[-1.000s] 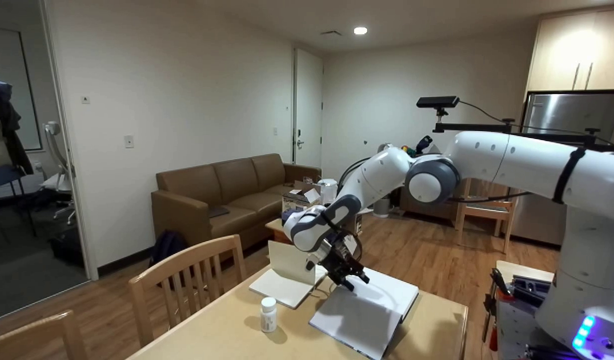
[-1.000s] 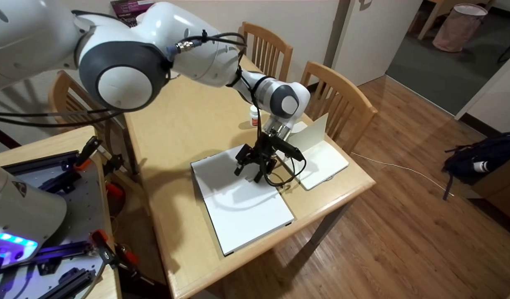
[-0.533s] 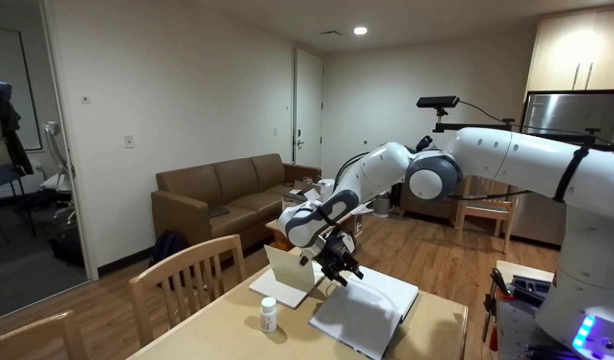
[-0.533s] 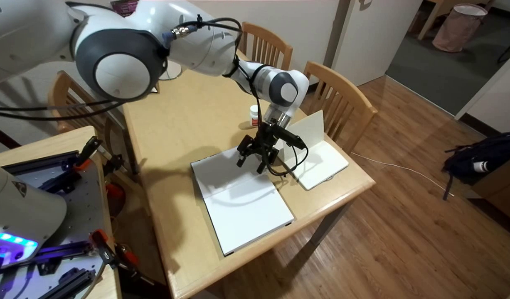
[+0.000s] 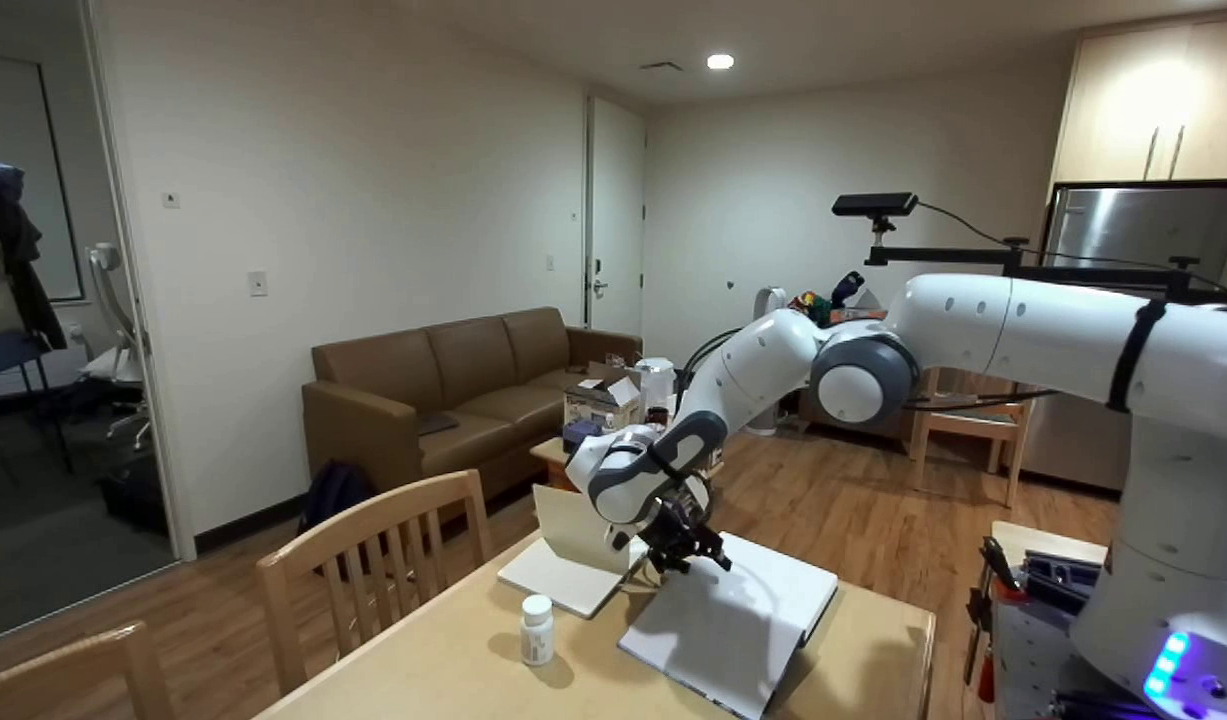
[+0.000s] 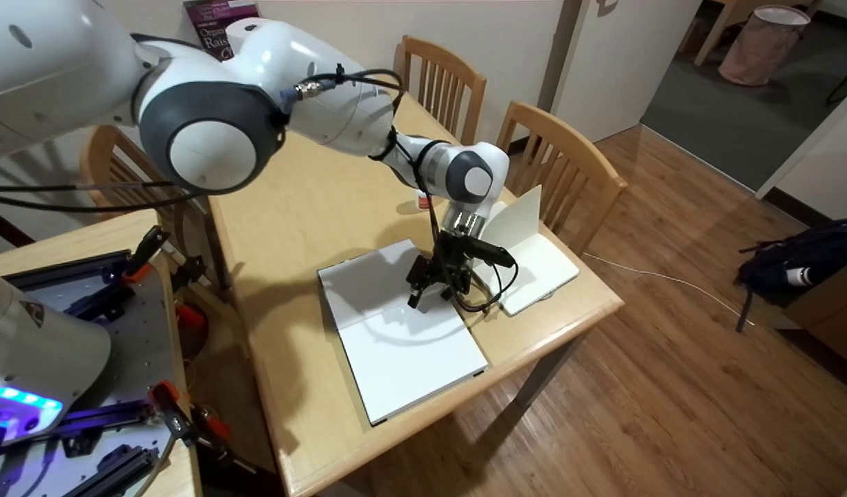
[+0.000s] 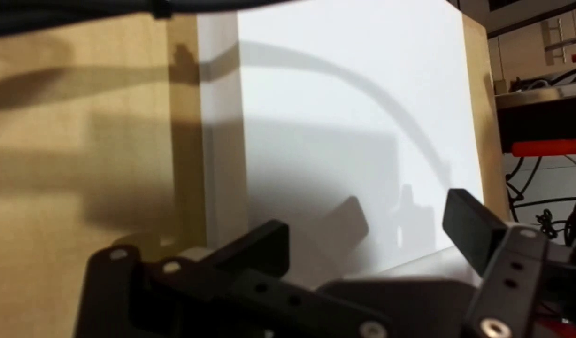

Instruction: Close the open book on the left

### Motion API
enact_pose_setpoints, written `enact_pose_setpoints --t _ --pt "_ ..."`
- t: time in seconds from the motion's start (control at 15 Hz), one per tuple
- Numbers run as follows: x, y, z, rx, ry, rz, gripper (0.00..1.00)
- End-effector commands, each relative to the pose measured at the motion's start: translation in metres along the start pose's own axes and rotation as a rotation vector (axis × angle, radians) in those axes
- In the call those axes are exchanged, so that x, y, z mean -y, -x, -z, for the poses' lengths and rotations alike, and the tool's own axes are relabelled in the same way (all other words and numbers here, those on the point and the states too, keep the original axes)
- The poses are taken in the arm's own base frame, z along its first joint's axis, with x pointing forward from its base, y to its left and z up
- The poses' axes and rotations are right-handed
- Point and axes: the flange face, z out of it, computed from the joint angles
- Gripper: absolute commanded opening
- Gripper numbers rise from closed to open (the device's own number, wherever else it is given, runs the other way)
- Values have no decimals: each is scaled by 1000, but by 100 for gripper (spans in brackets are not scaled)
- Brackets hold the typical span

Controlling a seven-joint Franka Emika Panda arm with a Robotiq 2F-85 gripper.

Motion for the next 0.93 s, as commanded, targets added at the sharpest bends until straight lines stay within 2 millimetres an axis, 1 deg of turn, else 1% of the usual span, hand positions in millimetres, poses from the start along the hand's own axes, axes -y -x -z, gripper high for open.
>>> enact_pose_setpoints --t 0.0,0.27,0.4,0.47,0.73,0.87 --pt "1 0 2 1 -1 -1 100" --pt "1 -1 3 4 0 0 100" --pt "14 1 17 10 -3 -33 100" --pt "15 1 22 11 10 -24 100" --pt "13 -4 46 25 62 31 100" --pt "8 -10 53 17 84 55 100"
